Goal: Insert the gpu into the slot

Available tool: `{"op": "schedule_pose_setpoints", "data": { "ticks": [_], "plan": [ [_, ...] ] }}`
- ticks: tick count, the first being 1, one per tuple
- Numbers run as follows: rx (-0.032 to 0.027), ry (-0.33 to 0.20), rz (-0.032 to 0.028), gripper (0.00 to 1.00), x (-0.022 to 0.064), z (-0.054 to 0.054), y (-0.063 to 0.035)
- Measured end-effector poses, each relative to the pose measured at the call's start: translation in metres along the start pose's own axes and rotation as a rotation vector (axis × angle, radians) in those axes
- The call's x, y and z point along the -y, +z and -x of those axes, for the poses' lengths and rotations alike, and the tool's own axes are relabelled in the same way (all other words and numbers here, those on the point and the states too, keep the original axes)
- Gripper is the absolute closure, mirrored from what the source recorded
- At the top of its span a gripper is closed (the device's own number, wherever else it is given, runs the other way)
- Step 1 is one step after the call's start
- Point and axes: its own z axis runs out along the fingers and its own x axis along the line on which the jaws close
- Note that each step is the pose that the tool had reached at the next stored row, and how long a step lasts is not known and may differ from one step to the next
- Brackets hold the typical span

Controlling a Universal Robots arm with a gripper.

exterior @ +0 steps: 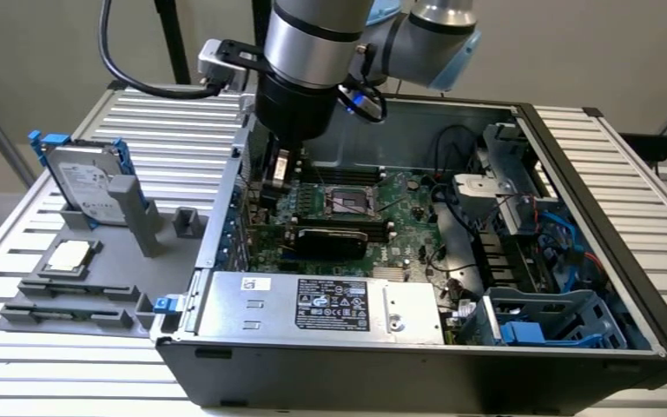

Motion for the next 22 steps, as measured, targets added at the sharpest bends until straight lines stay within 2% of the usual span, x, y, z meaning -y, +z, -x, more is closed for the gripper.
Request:
{"op": "schedule_pose_setpoints", "data": {
  "ticks": [6,12,20,21,22],
  "plan": [
    [0.0046,-0.004,-0.0578,0.89,0.0072,0.000,-0.0017],
    [0.0083,-0.007,-0.1061,0.89,0.0181,0.000,-0.0042],
    [0.0123,-0.010,-0.1625,0.89,0.0333,0.000,-0.0076],
    [0.0128,-0.010,-0.1656,0.89,0.0345,0.000,-0.0078],
    [0.0128,-0.010,-0.1659,0.89,0.0348,0.000,-0.0079]
  ]
}}
